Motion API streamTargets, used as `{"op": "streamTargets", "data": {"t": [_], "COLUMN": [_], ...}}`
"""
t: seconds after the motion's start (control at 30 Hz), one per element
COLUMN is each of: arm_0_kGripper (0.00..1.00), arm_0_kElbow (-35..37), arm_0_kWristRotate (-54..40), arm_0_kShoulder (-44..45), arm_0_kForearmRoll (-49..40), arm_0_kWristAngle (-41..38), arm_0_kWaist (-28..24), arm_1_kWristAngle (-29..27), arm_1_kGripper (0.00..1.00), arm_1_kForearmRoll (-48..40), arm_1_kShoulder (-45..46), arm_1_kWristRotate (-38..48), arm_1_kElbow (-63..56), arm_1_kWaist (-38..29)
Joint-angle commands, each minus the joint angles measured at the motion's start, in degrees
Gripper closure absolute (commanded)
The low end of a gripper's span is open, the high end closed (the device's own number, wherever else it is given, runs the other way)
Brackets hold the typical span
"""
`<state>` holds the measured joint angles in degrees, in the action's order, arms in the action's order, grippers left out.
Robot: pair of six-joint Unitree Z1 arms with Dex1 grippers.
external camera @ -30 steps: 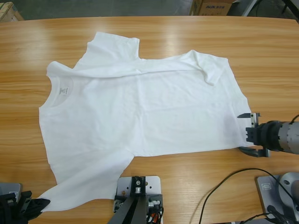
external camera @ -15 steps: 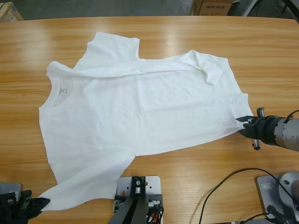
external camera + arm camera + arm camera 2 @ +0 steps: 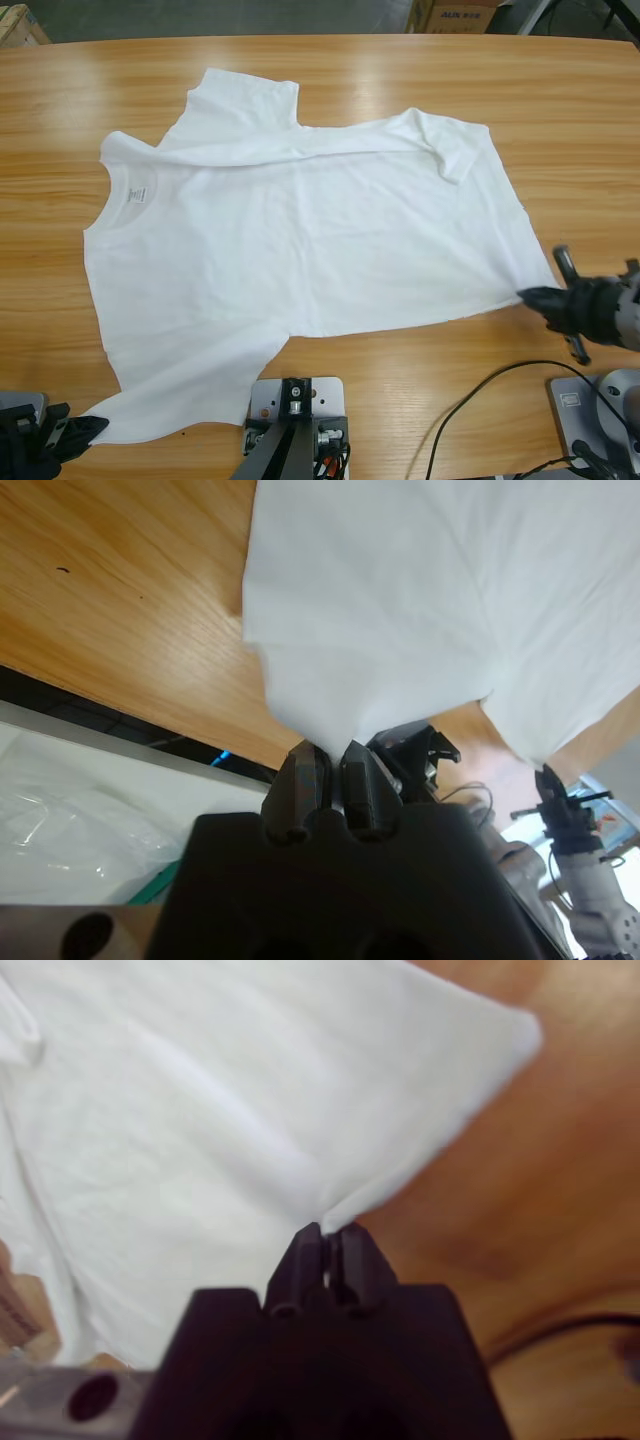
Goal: Fold clothes
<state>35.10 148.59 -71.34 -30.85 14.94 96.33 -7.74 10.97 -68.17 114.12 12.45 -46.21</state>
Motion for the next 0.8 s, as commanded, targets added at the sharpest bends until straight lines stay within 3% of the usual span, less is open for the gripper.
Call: {"op": "streamTargets", "data": {"t": [0.03, 0.2, 0.27, 0.37, 0.47, 0.6, 0.8], "arm_0_kGripper": [1.0, 1.0, 1.0, 1.0, 1.0, 1.0, 1.0], "arm_0_kElbow": [3.0, 2.7, 2.6, 3.1, 4.6, 4.7, 5.9], "arm_0_kWristRotate": [-2.0, -3.9, -6.5, -15.2, -22.8, -26.1, -37.0], "arm_0_kShoulder": [0.0, -2.0, -2.7, -2.6, -3.1, -5.8, -8.8], "arm_0_kForearmRoll": [-2.4, -2.3, -1.5, -0.1, 1.5, 4.3, 8.2], "arm_0_kWristAngle": [-0.1, 0.3, 0.6, 1.3, 1.2, 1.0, 1.0], "arm_0_kWaist": [-0.6, -3.6, -6.9, -15.9, -22.8, -24.6, -31.3], "arm_1_kWristAngle": [1.8, 3.8, 4.1, 4.0, 3.8, 4.9, 6.1], "arm_1_kGripper": [1.0, 1.0, 1.0, 1.0, 1.0, 1.0, 1.0], "arm_1_kForearmRoll": [17.2, 10.6, 6.9, 2.7, 0.8, 0.7, -1.5], "arm_1_kShoulder": [10.3, 6.2, 3.5, 0.0, -1.1, -4.9, -9.9], "arm_1_kWristRotate": [0.0, 0.3, 0.1, -0.4, -5.6, -17.8, -24.1], "arm_1_kElbow": [8.1, 9.3, 9.2, 9.2, 10.9, 15.9, 18.0], "arm_1_kWaist": [-2.0, -2.0, -2.0, -0.8, 3.2, 9.8, 14.4]}}
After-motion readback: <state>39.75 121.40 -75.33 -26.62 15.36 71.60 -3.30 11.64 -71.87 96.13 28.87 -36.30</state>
